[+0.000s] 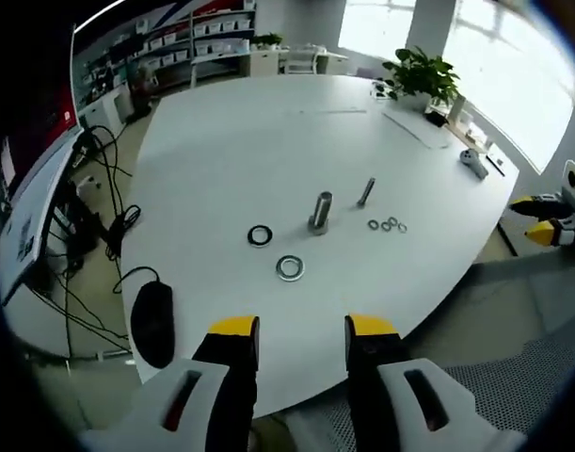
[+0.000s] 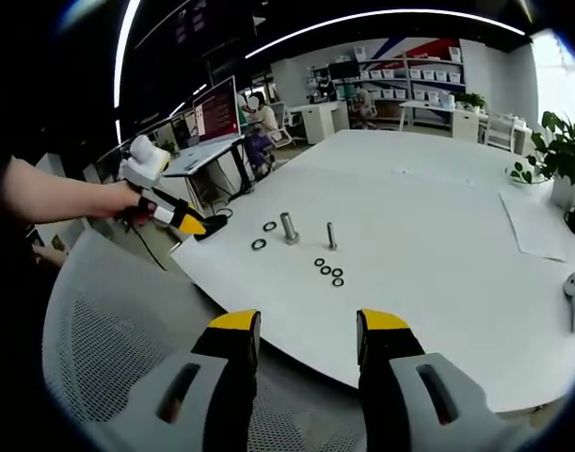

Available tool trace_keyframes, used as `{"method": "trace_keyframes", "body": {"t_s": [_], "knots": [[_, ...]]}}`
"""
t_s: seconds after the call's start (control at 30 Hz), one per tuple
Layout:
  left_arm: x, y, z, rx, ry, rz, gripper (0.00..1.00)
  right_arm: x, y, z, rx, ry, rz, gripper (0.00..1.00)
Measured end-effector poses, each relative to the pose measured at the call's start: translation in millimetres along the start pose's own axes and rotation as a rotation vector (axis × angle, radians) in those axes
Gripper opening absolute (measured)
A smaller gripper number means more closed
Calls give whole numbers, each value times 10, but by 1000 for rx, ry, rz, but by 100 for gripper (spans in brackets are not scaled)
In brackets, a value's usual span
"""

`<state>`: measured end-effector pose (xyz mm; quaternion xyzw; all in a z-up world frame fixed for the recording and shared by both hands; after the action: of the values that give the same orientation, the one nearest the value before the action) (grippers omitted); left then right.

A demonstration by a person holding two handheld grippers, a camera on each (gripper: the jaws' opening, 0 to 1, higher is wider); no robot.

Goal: Place the washer onto the threaded stud by aligning its center hole with the stud, sliding it down to the base, and recovering from edge contact or off-axis alignment until the washer reaches the visible bottom stop.

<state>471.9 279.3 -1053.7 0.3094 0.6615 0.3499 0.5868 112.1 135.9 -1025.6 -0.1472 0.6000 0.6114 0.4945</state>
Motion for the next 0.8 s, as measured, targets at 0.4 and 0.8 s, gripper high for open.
{"method": "trace_keyframes", "body": {"t_s": [0.4,0.8], "knots": [[-72,-248,155,13,39,47,35,12,-1,11,-16,8,5,44],[38,-515,308,19,98,102,35,16,-9,8,-7,17,19,44]]}}
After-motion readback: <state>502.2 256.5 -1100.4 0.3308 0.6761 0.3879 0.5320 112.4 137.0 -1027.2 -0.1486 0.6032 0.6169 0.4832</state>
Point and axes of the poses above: the point that each gripper's makers call its tool centre point, and the gripper's own axes: y roughly backward along the fingers, z roughly to its left, x roughly out of its underside, the point moved 10 cm from there along y, roughly backward along the fingers, and after that the axes turned 3 degrees about -y, right-handed, at the moved point
